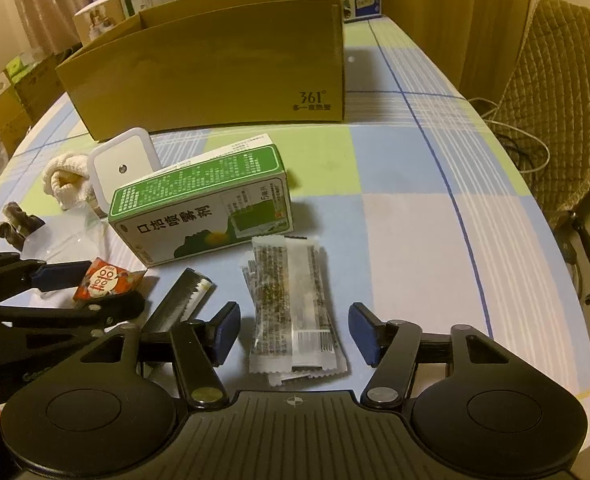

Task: Organize objects
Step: 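Close the left tool on the red candy packet, then carry the red packet with the left tool while the right tool carries the snack stick to the box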

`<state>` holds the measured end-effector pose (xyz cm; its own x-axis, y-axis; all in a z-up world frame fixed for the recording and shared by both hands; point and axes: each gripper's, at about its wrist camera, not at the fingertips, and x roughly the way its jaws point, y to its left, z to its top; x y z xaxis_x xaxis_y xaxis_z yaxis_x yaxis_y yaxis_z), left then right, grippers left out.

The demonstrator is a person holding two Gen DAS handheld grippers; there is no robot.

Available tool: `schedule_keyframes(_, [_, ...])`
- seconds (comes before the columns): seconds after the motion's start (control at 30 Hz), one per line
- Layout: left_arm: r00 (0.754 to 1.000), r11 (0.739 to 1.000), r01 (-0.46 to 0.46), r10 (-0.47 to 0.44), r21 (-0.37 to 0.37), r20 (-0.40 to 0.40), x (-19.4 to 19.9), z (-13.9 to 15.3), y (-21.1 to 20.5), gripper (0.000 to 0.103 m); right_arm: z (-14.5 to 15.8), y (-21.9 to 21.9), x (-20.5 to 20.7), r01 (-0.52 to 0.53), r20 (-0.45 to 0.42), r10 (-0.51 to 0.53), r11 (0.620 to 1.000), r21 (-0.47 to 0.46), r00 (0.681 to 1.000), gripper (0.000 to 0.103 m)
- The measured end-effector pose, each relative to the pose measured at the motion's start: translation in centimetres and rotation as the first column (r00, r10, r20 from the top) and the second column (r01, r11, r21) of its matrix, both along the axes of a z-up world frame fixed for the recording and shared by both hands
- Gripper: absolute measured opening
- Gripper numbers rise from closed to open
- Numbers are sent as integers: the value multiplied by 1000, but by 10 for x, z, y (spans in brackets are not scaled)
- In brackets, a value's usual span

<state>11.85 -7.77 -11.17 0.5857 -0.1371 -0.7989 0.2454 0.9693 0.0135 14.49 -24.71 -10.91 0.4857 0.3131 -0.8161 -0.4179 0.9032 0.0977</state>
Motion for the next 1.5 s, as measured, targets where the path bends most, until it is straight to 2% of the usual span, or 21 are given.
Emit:
schedule_keyframes(0.2, [1000, 1000, 2, -2, -1, 0, -1, 2, -1, 45, -3, 10, -2, -29, 37, 31, 998, -48, 999, 56])
schedule_keyframes(0.27, [1000, 1000, 0, 0, -10, -6, -2, 2, 0, 45, -3, 10, -3, -26, 54, 29, 997, -68, 998, 38])
schedule_keyframes(0.3, [1000, 1000, 0, 0, -13, -9, -3, 2, 0, 45, -3, 11, -3, -27, 56, 31, 997, -69, 998, 35])
schedule_keyframes(0.5, [1000, 1000, -4, 4, -23, -5, -8, 5, -1, 45, 3, 4, -5, 7, 73, -3, 998, -56, 997, 34])
schedule_keyframes(0.7, [1000, 999, -18, 18, -35, 16, -14, 20, 4, 45, 20, -4, -11, 47, 101, -43, 998, -42, 994, 34])
schedule_keyframes(0.97, [996, 999, -29, 32, -39, 83, -13, 62, 16, 45, 73, 2, -13, 18, 154, -22, 999, 28, 988, 34])
schedule_keyframes(1.23, [985, 998, -49, 53, -26, 164, 17, 109, 32, 45, 129, 30, 22, -61, 199, 38, 992, 113, 979, 34])
schedule_keyframes(1.5, [975, 998, -65, 66, -12, 213, 84, 146, 50, 45, 161, 67, 97, -98, 202, 66, 984, 149, 977, 34])
